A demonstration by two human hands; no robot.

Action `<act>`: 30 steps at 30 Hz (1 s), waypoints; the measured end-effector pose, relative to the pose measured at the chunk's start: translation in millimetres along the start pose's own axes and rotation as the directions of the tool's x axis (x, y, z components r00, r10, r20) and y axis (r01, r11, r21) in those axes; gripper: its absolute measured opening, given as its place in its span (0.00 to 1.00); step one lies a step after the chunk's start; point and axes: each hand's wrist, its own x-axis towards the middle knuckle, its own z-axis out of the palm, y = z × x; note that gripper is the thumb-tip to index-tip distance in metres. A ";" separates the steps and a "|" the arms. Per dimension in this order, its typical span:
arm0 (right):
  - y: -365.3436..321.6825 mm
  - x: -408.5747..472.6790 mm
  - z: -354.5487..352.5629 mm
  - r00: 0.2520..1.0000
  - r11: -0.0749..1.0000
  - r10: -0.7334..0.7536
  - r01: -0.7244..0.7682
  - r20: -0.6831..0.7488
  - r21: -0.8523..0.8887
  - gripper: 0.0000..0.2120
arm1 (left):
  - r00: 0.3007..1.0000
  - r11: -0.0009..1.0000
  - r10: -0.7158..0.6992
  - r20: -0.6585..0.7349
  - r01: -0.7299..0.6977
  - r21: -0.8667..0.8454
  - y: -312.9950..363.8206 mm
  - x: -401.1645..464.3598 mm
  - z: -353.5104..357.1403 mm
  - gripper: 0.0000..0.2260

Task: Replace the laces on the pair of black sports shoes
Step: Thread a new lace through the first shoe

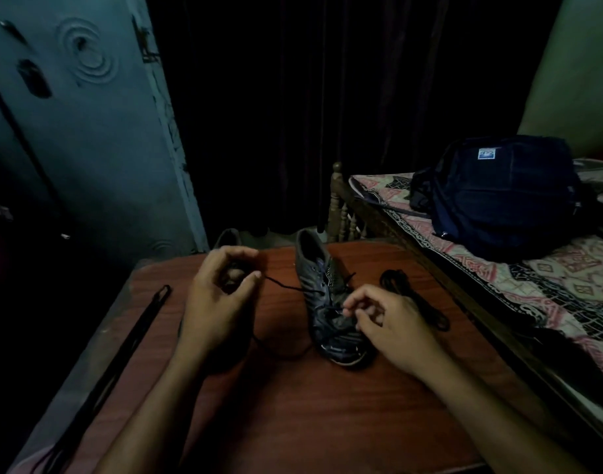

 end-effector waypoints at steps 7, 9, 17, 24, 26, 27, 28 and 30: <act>13.8 28.8 32.3 0.993 0.934 -0.035 0.073 0.113 -0.350 0.12 | 0.945 0.709 0.052 0.324 -0.264 0.655 -30.7 -24.7 23.7 0.14; 14.6 33.1 36.5 0.992 0.914 -0.057 0.096 0.111 -0.393 0.12 | 0.943 0.675 0.085 0.323 -0.292 0.677 -34.0 -30.9 36.8 0.14; 21.0 50.0 46.2 0.980 0.892 -0.194 0.195 0.044 -0.408 0.06 | 0.938 0.801 -0.072 0.340 -0.149 0.580 -43.4 -12.8 76.8 0.13; 35.0 60.7 54.2 0.976 0.951 -0.216 0.200 -0.042 -0.235 0.03 | 0.972 0.833 -0.034 0.232 -0.101 0.544 -66.4 -3.7 86.8 0.14; 37.8 60.0 55.2 0.975 0.967 -0.214 0.202 -0.063 -0.158 0.02 | 0.974 0.846 -0.021 0.225 -0.103 0.524 -71.2 -3.6 88.5 0.14; 37.9 60.1 55.9 0.976 0.975 -0.205 0.198 -0.071 -0.103 0.02 | 0.975 0.849 -0.021 0.220 -0.098 0.519 -72.7 -2.9 88.5 0.14; 37.8 59.9 56.8 0.978 0.981 -0.193 0.189 -0.077 -0.052 0.03 | 0.977 0.851 -0.020 0.214 -0.095 0.516 -73.4 -2.8 87.8 0.14; 37.9 59.8 59.9 0.983 0.986 -0.169 0.168 -0.078 -0.018 0.03 | 0.980 0.851 -0.012 0.199 -0.094 0.516 -73.1 -3.1 86.8 0.15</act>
